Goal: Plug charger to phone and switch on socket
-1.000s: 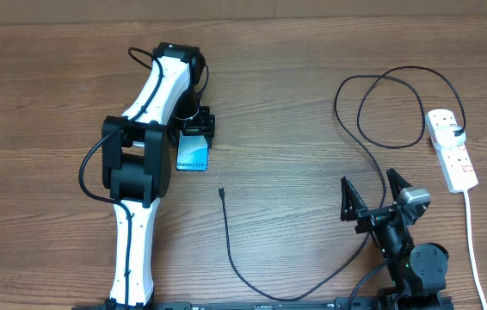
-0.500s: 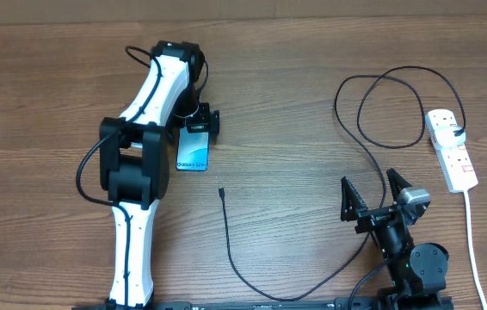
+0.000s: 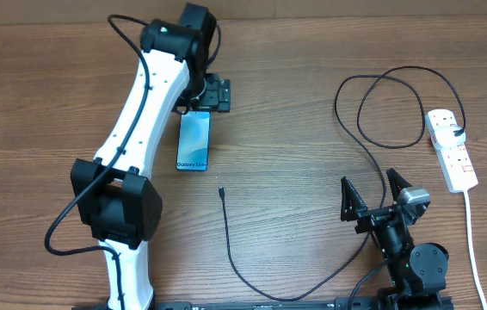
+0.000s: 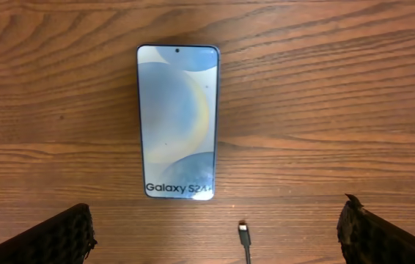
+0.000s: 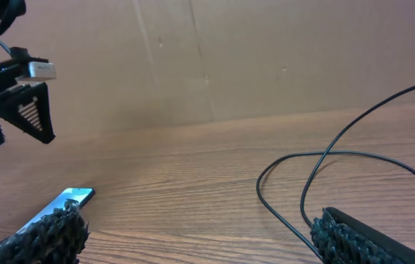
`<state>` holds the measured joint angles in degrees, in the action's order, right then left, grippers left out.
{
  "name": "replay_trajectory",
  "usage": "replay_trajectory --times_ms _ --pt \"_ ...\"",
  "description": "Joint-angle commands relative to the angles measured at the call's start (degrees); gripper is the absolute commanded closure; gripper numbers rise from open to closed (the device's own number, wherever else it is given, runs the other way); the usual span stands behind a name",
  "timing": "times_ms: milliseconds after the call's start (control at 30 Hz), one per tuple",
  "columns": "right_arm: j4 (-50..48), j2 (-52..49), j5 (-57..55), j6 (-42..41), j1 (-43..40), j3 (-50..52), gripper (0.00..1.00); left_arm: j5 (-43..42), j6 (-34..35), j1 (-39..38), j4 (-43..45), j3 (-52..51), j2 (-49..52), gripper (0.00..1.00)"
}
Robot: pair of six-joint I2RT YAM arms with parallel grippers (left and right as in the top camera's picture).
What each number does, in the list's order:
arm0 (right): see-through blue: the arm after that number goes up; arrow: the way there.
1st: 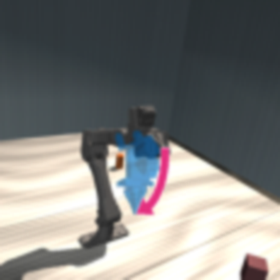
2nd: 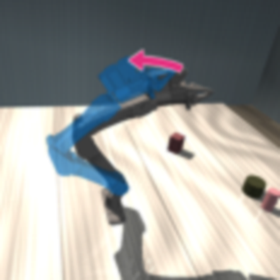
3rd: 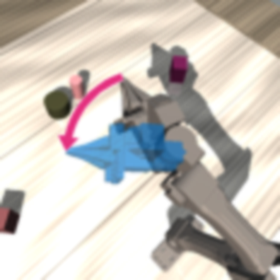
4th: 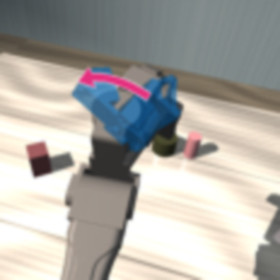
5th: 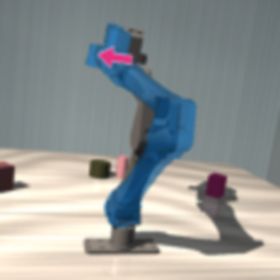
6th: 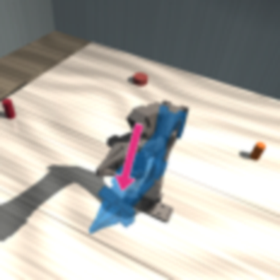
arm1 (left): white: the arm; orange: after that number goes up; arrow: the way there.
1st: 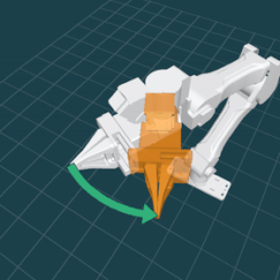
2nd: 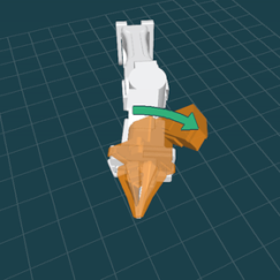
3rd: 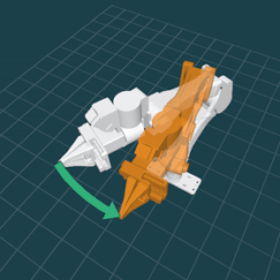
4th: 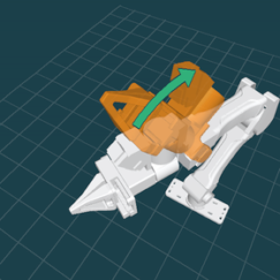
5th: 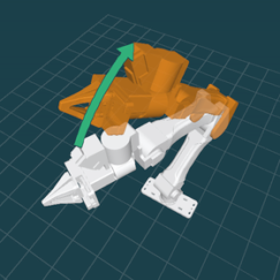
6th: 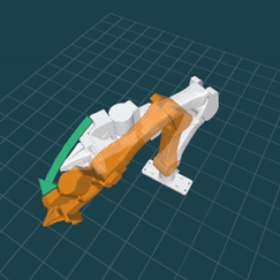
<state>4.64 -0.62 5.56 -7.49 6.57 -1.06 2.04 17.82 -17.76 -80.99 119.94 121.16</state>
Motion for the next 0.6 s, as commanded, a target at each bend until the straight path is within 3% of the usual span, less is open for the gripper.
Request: replay_trajectory --times_ms 0,333,567 --pt "-0.2 0.5 -0.3 -0.1 0.2 0.6 0.00 2.0 2.1 -0.3 1.3 -2.1 0.3 0.01" --pt "-0.2 0.5 -0.3 -0.1 0.2 0.6 0.00 1.2 2.8 2.3 15.1 -19.1 0.3 0.00" --pt "-0.2 0.5 -0.3 -0.1 0.2 0.6 0.00 1.1 2.7 4.2 22.4 -23.5 0.3 0.00"
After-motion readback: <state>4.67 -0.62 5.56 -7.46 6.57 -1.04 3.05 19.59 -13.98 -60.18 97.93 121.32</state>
